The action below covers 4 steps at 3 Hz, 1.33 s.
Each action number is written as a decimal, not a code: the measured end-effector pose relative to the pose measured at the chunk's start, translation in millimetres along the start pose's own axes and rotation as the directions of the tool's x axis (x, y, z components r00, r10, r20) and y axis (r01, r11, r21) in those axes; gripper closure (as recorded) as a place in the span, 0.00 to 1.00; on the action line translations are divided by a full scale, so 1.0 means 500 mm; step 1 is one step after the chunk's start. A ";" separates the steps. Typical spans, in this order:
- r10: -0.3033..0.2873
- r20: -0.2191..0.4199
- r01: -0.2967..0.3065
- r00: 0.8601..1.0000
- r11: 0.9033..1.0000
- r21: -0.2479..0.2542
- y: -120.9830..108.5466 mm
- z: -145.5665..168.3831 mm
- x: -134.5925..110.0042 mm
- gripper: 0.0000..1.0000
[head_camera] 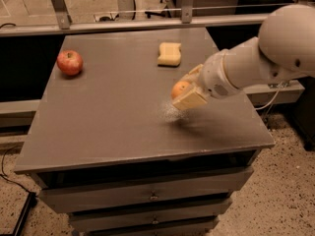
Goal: Move orange near apple
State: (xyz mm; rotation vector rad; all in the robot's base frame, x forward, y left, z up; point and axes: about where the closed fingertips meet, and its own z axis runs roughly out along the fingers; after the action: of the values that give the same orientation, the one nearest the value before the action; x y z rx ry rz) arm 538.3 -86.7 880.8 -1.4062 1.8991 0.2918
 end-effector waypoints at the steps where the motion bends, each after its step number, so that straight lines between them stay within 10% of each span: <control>1: -0.056 0.054 0.056 0.997 0.998 0.000 -0.041 0.076 -0.081 1.00; 4: -0.073 0.180 0.080 0.981 0.996 -0.032 -0.116 0.311 -0.249 1.00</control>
Offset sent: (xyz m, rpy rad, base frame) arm 0.1237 0.1345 0.0083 0.0781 -0.1383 0.1259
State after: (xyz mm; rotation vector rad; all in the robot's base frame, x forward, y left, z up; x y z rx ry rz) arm 671.5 71.8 870.0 -1.4259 1.6977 0.4054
